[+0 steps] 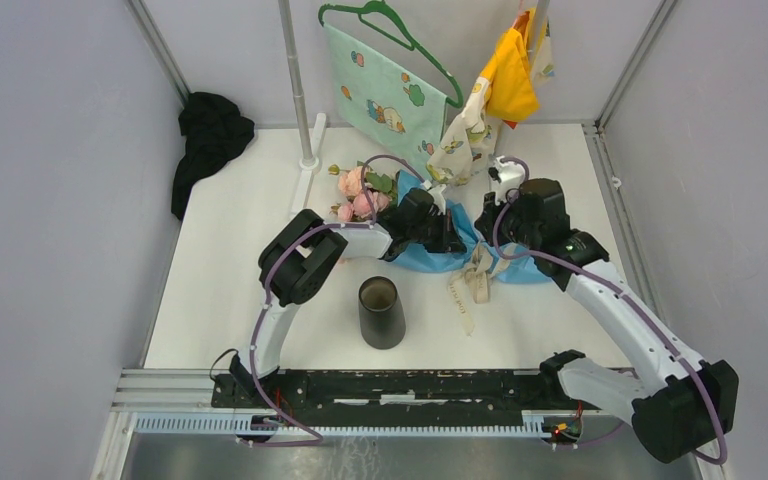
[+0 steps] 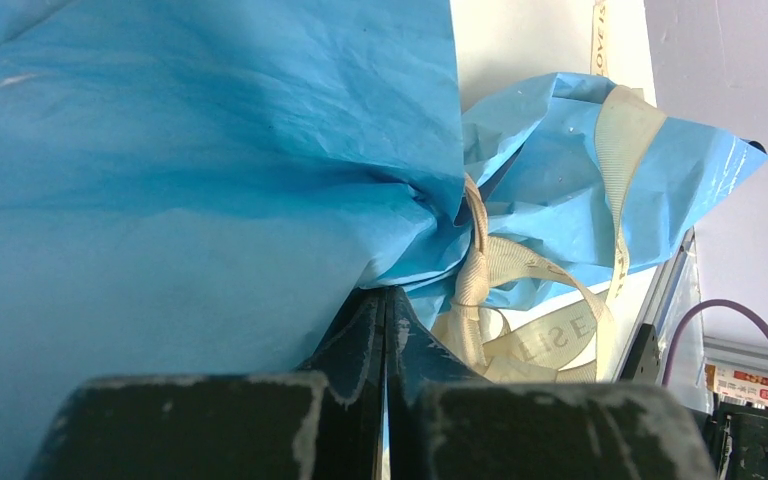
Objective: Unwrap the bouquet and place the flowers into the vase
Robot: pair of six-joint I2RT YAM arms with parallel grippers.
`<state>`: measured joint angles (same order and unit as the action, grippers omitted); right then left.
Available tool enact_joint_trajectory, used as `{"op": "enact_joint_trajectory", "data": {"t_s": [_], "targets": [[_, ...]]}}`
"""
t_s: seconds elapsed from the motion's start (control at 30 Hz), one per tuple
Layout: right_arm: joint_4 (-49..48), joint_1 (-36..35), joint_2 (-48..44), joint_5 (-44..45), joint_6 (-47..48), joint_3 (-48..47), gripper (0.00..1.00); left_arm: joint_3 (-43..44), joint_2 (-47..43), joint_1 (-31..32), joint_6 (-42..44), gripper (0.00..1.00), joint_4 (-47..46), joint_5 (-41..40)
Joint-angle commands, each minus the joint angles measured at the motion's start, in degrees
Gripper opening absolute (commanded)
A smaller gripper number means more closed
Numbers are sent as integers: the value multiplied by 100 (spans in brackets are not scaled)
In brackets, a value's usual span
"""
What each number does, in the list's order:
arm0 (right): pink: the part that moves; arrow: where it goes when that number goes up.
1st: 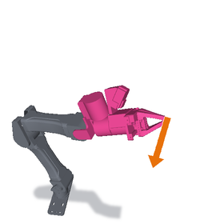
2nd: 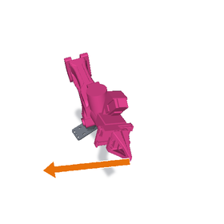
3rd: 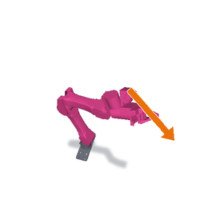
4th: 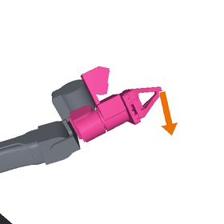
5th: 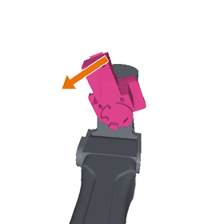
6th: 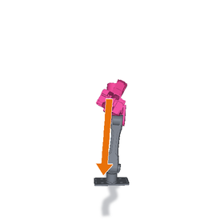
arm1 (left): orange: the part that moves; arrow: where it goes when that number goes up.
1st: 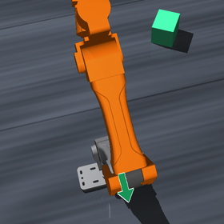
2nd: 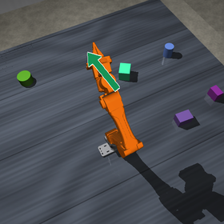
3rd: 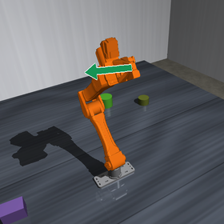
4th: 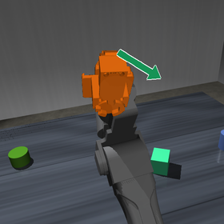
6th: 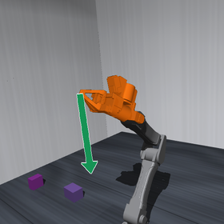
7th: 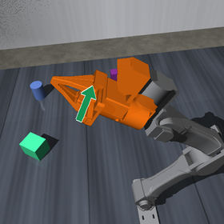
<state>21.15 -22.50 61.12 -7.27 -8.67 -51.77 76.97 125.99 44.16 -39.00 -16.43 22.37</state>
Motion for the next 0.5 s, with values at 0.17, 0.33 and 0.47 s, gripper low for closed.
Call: {"op": "enact_joint_trajectory", "data": {"t_s": [0.17,0.33,0.47], "targets": [[-489,-8,727,406,-5,394,19,-283,-42,-67,68,2,288,-453],[-742,-7,1412,416,-70,439,19,-347,-55,-74,68,2,280,-448],[-911,20,1651,604,-126,587,20,-374,-92,-84,86,2,294,-467]]}}
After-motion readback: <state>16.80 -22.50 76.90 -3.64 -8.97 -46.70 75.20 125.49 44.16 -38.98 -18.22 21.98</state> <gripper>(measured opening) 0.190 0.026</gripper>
